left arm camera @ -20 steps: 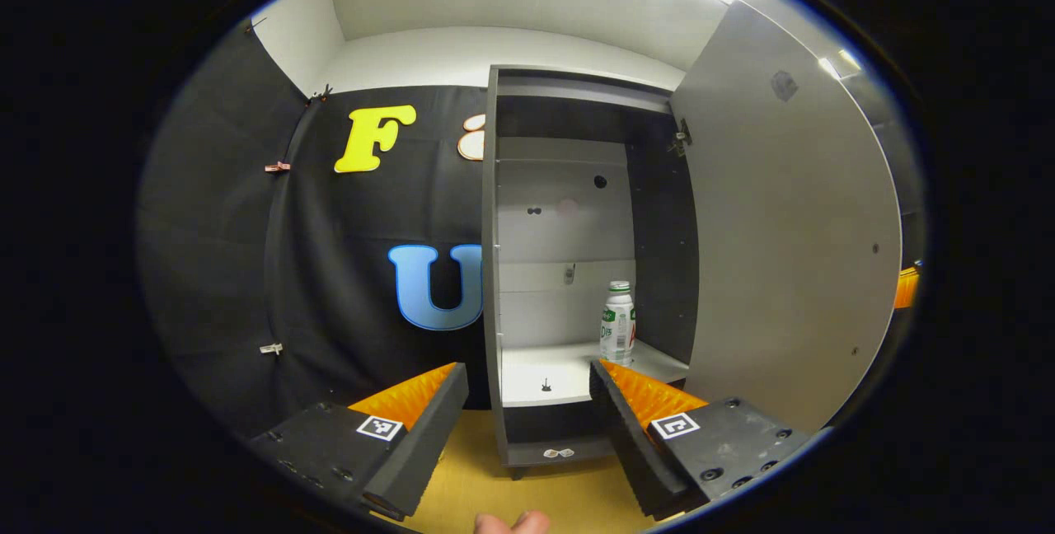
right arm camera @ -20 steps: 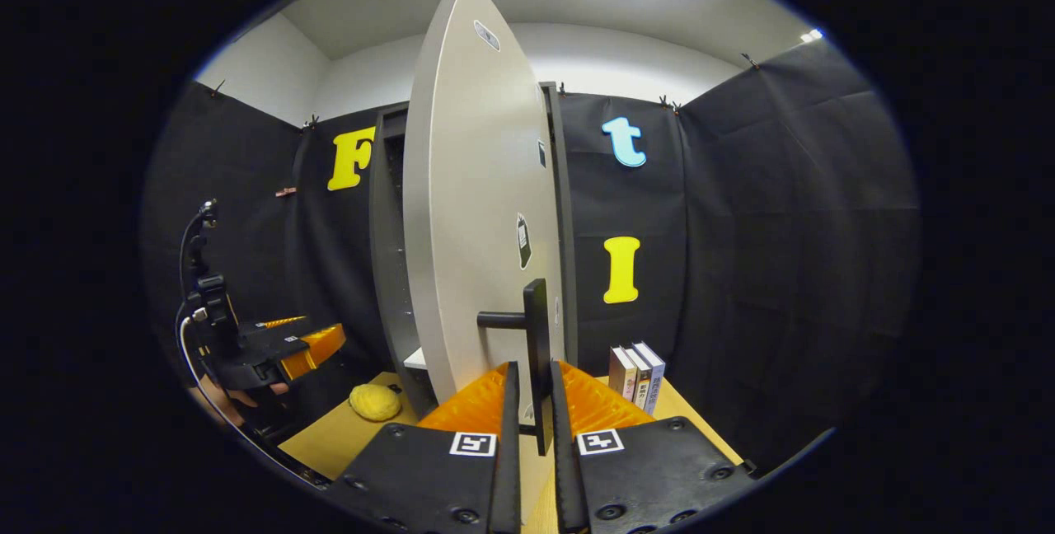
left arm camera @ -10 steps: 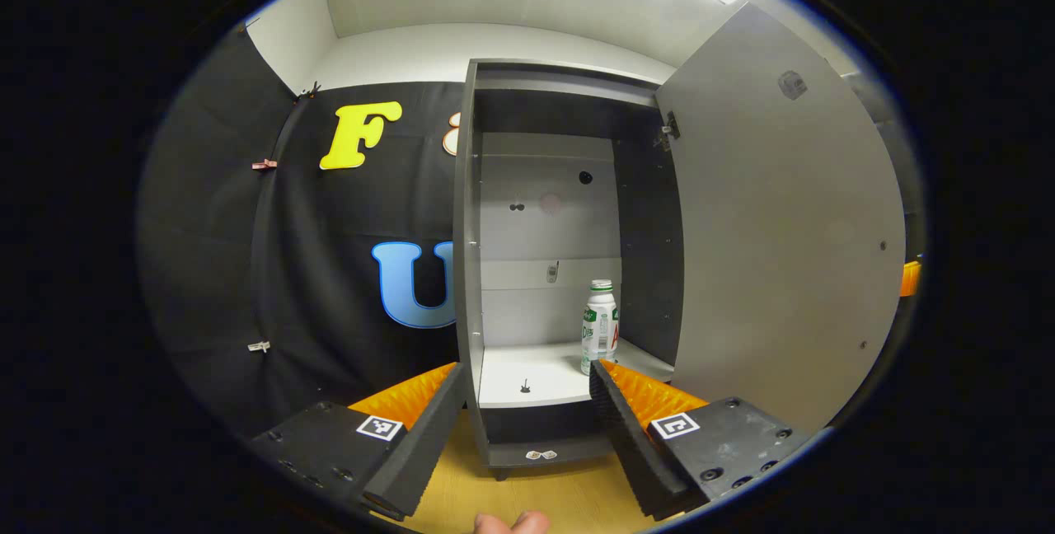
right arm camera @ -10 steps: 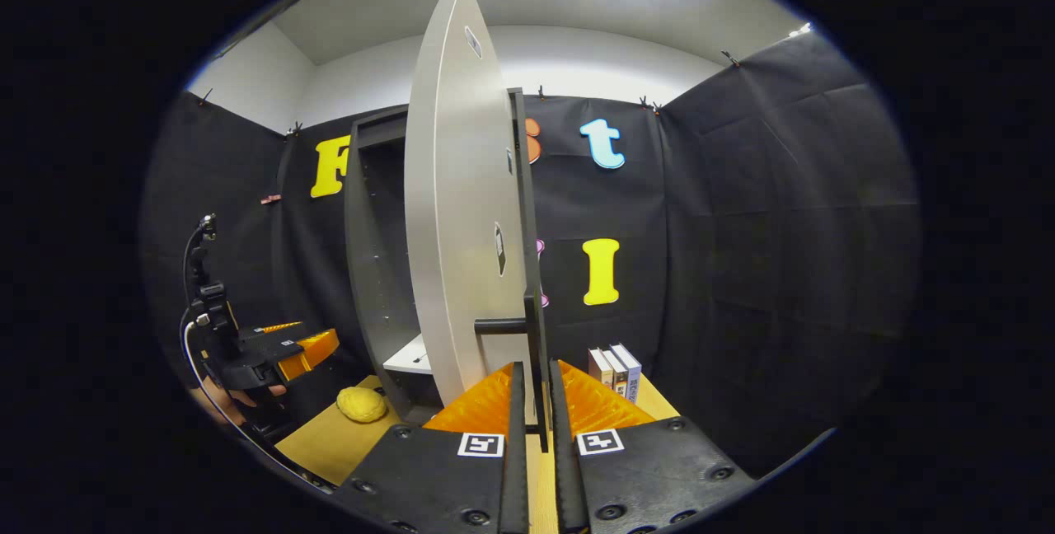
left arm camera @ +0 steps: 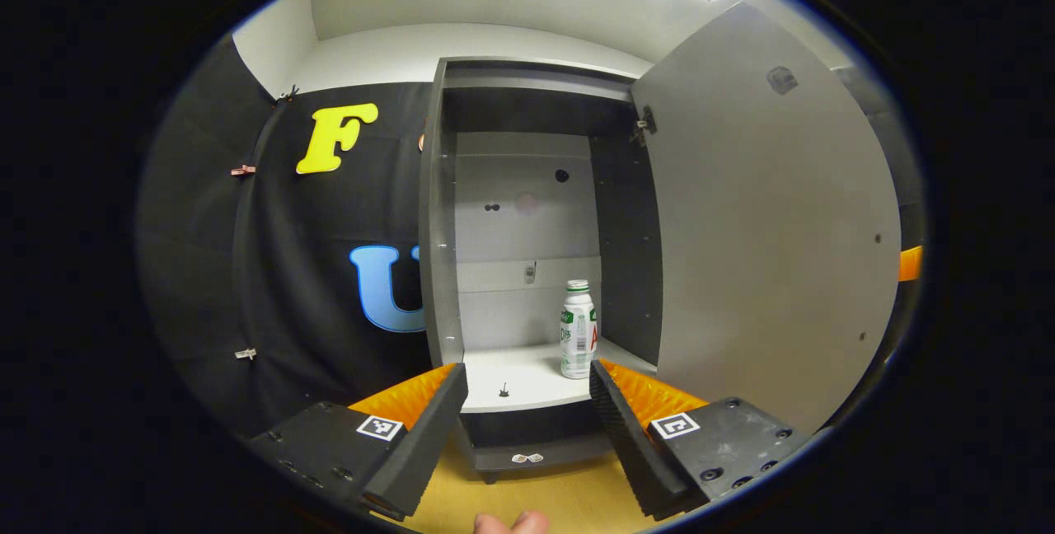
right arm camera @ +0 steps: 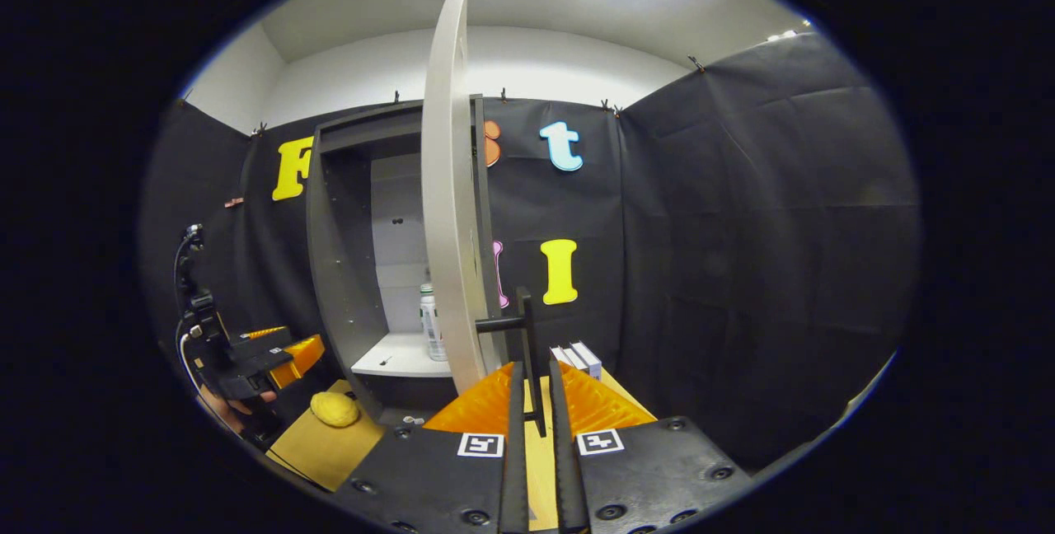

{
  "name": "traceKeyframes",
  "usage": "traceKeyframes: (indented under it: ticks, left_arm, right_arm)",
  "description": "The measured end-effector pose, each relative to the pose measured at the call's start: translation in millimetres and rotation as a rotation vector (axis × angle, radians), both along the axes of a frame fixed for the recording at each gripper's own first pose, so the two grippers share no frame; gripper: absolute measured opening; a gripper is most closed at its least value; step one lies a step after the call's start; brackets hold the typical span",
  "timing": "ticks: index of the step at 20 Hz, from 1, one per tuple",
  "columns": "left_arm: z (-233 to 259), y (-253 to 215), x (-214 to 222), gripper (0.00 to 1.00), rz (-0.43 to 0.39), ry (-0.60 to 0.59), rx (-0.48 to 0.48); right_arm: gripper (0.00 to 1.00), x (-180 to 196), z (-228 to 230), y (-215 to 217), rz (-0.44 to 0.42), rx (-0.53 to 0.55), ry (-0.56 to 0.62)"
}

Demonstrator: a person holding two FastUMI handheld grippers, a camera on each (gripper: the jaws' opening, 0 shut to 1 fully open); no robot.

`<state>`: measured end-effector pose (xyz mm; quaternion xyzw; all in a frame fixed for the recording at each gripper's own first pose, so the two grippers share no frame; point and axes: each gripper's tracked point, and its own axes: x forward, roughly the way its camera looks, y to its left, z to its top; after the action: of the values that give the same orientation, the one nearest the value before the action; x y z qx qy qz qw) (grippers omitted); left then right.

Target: Open the cabinet door with the right hand, grasp the bottle in the cabinet with the left hand and place it on the coaster, then close the cabinet door with the right hand.

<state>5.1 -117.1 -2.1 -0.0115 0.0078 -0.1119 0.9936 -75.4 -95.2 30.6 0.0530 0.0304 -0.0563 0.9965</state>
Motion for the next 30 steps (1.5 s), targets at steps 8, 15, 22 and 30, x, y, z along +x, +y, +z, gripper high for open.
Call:
traceKeyframes:
  ticks: [8, 15, 22, 30]
  left_arm:
    - [2.1, -24.9, 21.1, 0.94, -0.053, -0.012, 0.007]
    - [-2.7, -67.1, 73.7, 0.93, -0.073, -0.013, 0.0]
    - [-24.2, -103.2, 164.2, 0.94, -0.051, 0.039, -0.004]
    - [-57.0, -129.1, 247.3, 0.94, 0.008, 0.089, 0.002]
  right_arm:
    - [0.43, -34.1, 4.1, 51.8, 0.097, -0.007, 0.007]
    - [0.99, -22.5, 10.2, 85.0, 0.139, 0.052, -0.015]
    - [0.98, -4.7, 16.5, 97.6, 0.173, 0.009, -0.078]
    - [0.98, 19.1, 11.4, 101.5, 0.228, 0.015, -0.069]
